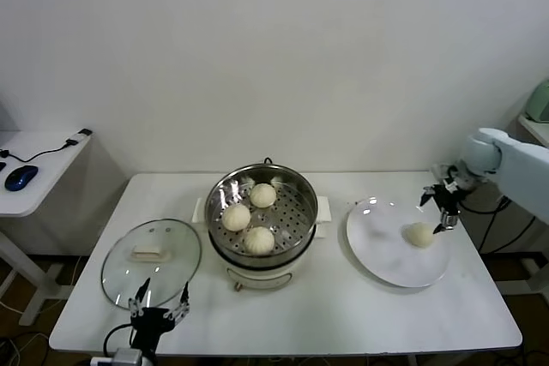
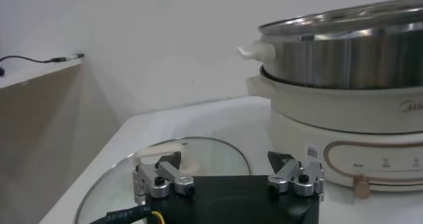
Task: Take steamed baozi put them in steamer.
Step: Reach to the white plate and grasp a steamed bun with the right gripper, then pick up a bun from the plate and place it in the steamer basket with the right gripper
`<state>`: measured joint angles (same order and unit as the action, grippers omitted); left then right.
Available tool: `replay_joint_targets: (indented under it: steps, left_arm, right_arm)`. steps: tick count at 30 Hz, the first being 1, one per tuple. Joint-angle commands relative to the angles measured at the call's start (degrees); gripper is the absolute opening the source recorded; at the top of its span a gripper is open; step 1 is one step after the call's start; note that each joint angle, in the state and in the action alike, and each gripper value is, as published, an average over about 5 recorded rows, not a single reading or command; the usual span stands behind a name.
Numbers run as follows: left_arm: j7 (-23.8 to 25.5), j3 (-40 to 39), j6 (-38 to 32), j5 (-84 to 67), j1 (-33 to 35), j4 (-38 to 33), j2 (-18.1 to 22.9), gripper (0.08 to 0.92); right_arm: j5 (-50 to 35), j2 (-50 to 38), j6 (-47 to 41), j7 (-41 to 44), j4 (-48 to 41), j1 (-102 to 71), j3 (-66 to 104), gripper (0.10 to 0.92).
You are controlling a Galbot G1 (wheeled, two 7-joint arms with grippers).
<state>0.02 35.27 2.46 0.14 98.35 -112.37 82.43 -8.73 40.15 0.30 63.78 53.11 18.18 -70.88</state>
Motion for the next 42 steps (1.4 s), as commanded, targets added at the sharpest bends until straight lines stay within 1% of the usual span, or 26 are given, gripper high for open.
replay_joint_targets:
  steps: [1, 8, 20, 22, 27, 30, 32, 37, 39, 42]
  left_arm:
    - [0.0, 0.0, 0.1, 0.0, 0.0, -0.3, 0.0, 0.823]
    - [0.0, 0.1, 0.0, 0.1, 0.0, 0.4, 0.0, 0.823]
    - [-0.1, -0.1, -0.2, 0.0, -0.4, 1.1, -0.2, 0.823]
    - [-0.1, -0.2, -0.2, 0.0, -0.4, 1.1, -0.2, 0.823]
    - [-0.1, -0.3, -0.2, 0.1, -0.3, 0.9, -0.2, 0.823]
    - [-0.1, -0.3, -0.2, 0.1, -0.2, 0.6, -0.2, 0.823]
    - [-0.1, -0.3, -0.2, 0.1, -0.2, 0.4, -0.3, 0.823]
    - [0.0, -0.5, -0.1, 0.5, -0.2, 0.2, -0.3, 0.823]
    - [0.0, -0.5, 0.0, 0.7, 0.0, 0.0, -0.3, 0.823]
    - [0.0, -0.6, 0.1, 0.7, 0.1, -0.2, -0.4, 0.823]
  right_arm:
    - [4.2, 2.8, -0.2, -0.3, -9.1, -12.1, 10.6, 0.823]
    - [7.3, 6.7, 0.5, -1.7, -13.1, -13.8, 12.9, 0.823]
    - [9.4, 9.3, 0.6, -3.1, -15.6, -13.9, 14.8, 0.817]
    - [9.4, 9.0, 0.5, -2.7, -15.1, -13.7, 14.5, 0.795]
    - [7.4, 7.5, -0.2, -2.2, -12.0, -11.6, 12.8, 0.697]
    - [3.2, 5.7, -2.0, -2.1, -7.7, -7.9, 9.5, 0.678]
    - [-1.3, 4.2, -3.9, -2.4, -3.6, -3.4, 5.0, 0.675]
    - [-18.4, 2.1, -9.3, -4.1, 9.4, 16.2, -13.8, 0.676]
    - [-24.9, 3.0, -11.0, -4.5, 14.3, 25.6, -21.6, 0.678]
    - [-33.8, 5.9, -13.5, -4.6, 19.3, 36.3, -29.3, 0.679]
